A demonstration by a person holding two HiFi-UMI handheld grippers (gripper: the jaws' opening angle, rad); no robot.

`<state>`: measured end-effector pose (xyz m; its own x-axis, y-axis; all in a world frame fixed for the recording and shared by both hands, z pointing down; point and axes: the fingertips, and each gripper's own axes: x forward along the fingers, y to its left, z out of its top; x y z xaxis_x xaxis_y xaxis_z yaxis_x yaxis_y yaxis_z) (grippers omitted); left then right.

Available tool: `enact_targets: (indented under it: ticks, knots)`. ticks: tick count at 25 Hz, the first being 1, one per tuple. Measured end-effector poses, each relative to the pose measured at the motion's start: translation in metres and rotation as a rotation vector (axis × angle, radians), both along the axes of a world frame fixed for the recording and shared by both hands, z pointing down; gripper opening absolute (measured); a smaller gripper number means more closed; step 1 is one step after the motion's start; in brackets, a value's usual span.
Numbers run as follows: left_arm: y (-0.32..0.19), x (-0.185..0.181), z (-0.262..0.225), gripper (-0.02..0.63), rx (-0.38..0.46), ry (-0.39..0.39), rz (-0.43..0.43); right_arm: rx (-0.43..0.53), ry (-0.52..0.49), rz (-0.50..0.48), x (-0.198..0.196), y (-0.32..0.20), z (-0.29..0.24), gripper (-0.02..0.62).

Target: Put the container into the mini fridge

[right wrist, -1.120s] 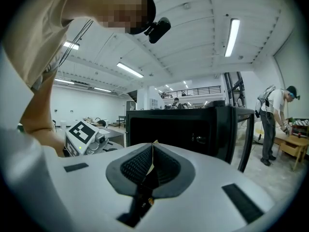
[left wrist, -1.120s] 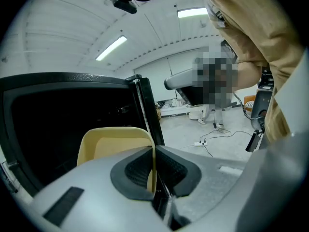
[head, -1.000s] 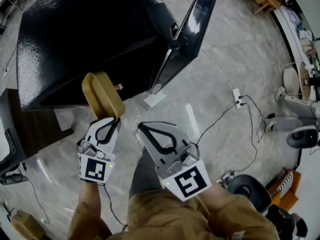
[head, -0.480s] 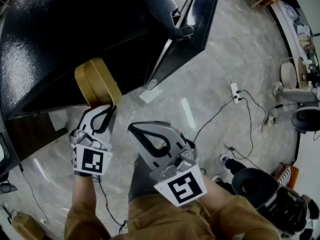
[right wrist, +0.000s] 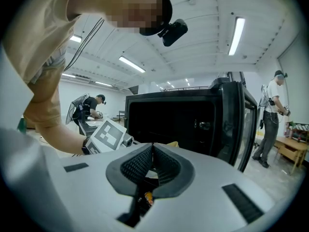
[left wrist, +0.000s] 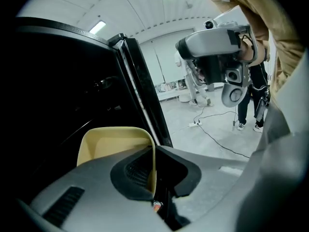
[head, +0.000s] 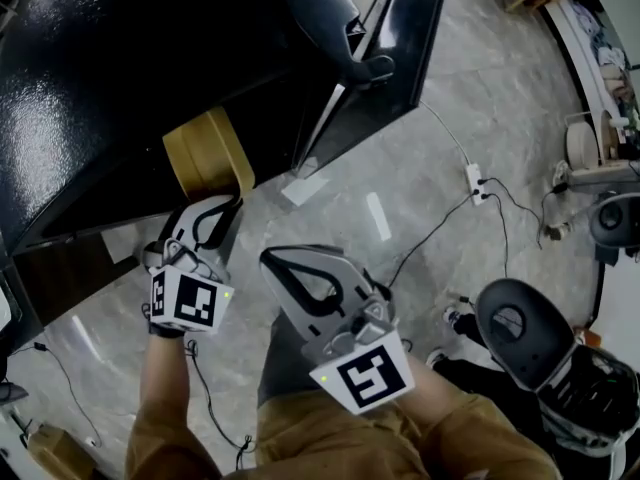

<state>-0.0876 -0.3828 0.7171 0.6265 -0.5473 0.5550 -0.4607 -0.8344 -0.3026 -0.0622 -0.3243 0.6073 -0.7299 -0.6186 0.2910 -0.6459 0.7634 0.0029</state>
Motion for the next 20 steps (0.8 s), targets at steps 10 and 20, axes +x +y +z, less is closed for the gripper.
enact_targets:
  ticks: [10, 20]
  knots:
    - [-0.012, -0.019, 0.023, 0.017, -0.041, -0.078, -0.016, -0.012, 0.003, -0.005, -0.005, 0.011, 0.000, 0.002]
    - [-0.036, -0.033, 0.033, 0.015, -0.041, -0.125, -0.040, -0.008, 0.006, 0.006, -0.012, 0.012, 0.000, 0.002]
